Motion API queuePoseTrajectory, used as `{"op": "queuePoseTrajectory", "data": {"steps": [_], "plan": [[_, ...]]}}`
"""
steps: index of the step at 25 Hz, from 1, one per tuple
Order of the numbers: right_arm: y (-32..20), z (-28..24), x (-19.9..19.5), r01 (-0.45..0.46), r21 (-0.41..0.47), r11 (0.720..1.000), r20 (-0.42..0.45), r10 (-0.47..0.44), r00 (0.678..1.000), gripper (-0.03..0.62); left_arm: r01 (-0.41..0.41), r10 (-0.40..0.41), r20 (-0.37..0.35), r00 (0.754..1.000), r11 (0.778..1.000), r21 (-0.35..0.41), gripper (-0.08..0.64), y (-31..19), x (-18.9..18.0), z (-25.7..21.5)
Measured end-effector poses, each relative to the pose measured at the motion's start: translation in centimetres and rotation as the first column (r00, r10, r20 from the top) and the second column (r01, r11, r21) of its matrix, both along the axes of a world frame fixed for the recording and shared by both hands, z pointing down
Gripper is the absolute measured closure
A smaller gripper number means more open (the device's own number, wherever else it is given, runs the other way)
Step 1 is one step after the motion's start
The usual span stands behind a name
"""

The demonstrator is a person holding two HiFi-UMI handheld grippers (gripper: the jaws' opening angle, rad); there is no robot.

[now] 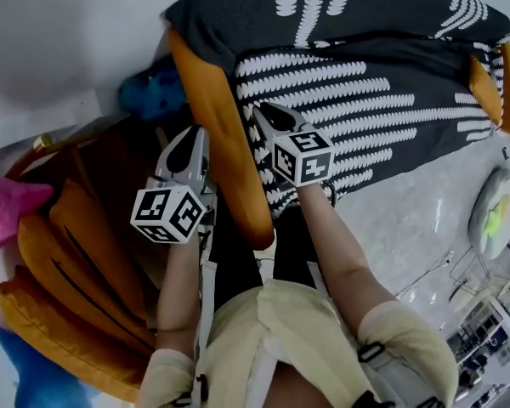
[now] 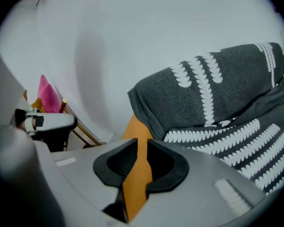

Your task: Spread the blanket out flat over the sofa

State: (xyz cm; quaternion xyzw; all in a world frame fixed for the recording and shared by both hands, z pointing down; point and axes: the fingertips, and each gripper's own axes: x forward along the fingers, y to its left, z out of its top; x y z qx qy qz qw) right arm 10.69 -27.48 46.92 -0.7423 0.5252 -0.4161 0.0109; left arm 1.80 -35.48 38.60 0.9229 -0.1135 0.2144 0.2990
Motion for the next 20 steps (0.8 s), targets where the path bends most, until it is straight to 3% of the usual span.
{"op": "queuePoseTrajectory", "data": {"steps": [12, 20], "plan": [[4.1, -9.8, -1.3, -0.020, 0.038, 0.999, -0.066, 0.023, 0.998, 0.540, -0.042, 0.040, -0.105, 0.994, 0.999, -0.016, 0.548, 2.5, 0.3, -7.1], [8.0, -15.6, -1.5, -0.064, 0.083, 0.995, -0.133, 0.074, 0.988, 0.581, -0.062, 0.061, -0.135, 0.989, 0.998, -0.006, 0.549, 4.1, -1.3, -11.5]]}}
